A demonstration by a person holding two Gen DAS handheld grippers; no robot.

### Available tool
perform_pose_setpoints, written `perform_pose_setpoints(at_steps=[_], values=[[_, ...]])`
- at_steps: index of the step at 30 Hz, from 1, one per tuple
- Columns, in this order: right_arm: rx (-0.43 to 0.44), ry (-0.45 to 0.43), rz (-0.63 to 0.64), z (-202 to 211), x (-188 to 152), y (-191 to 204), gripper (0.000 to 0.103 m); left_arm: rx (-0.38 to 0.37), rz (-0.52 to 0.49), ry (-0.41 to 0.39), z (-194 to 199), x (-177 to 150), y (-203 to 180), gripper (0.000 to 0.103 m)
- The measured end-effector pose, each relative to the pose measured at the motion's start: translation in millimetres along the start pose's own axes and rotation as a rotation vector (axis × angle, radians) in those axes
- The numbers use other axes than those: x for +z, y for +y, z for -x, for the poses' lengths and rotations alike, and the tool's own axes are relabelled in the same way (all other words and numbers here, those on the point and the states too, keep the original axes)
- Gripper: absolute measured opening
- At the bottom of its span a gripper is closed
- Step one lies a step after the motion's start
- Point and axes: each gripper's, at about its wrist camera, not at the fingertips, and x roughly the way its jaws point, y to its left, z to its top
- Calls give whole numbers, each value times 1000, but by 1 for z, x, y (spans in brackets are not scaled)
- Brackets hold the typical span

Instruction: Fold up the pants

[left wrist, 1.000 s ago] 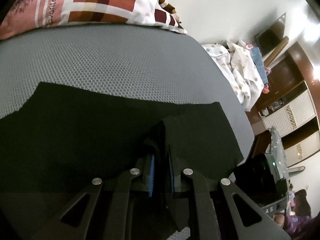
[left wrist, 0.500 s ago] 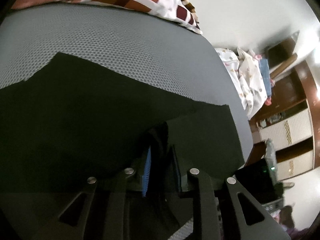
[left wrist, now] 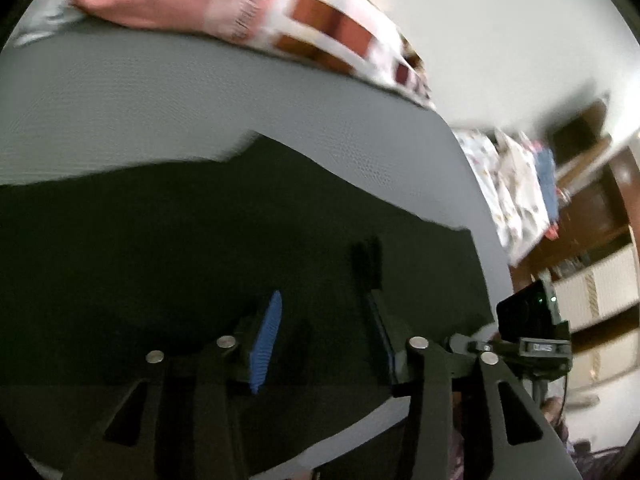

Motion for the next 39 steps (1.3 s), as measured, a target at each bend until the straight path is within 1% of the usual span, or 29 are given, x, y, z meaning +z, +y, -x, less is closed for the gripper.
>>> perform_pose_setpoints(at_steps=[1,2,3,4,5,6,8,9,10,11,12,13,14,15,16,18,19,20,21,23,25,26,29,31,33,35,37,38,39], values=[[-13,9,-2,-5,2,-2,9,19,12,-20,13,0,10,50],[-27,28,-3,-12,4,-5,9,57,21,-47,31,0,25,51],[-61,49,-3,-19,4,-9,9,87,22,-61,41,-1,33,54],[-71,51,-5,-21,3,-10,5,157,25,-86,61,-1,51,57],[-63,49,-8,-22,2,-11,5,215,36,-104,76,-1,67,58],[-54,49,-8,-21,1,-9,9,245,48,-117,86,-3,78,58],[-52,36,15,-19,0,2,10,285,97,-138,117,-6,120,66],[-52,28,39,-17,-1,9,12,293,121,-133,122,-8,134,70],[-49,26,49,-17,-2,14,14,300,165,-128,130,-11,153,70],[-39,25,57,-17,-3,19,17,282,212,-125,135,-15,173,70],[-34,27,58,-19,-4,22,25,247,248,-112,135,-19,189,70],[-33,29,58,-21,-5,24,32,228,267,-100,135,-21,198,70],[-36,34,58,-23,-6,26,34,191,285,-80,131,-25,206,70],[-42,40,58,-27,-8,28,34,143,279,-54,123,-27,210,70],[-50,53,58,-33,-10,31,34,124,265,-30,118,-28,211,70],[-67,75,60,-43,-16,35,34,125,208,33,103,-28,208,71],[-75,82,63,-46,-17,36,34,141,143,17,101,-26,200,71],[-86,87,68,-49,-20,37,34,122,80,37,96,-24,191,71],[-97,91,70,-50,-22,38,35,97,56,71,88,-22,186,71],[-108,96,63,-52,-25,38,36,102,29,54,84,-19,181,72],[-114,100,56,-53,-27,39,40,120,-16,48,80,-18,173,73],[-118,100,56,-54,-29,40,41,145,-39,38,77,-17,167,72],[-125,105,62,-57,-30,43,43,189,-94,12,69,-16,156,55],[-123,112,65,-60,-32,45,45,163,-77,10,69,-15,160,41],[-126,123,72,-64,-33,48,46,133,-41,0,68,-10,167,36],[-126,133,82,-66,-33,51,46,131,-29,-17,73,-12,163,31],[-124,138,97,-68,-32,54,46,90,-11,-35,82,-13,152,19],[-119,138,104,-68,-31,56,46,64,-14,-48,87,-14,140,19],[-107,137,112,-70,-29,58,46,54,-25,-56,91,-14,129,19]])
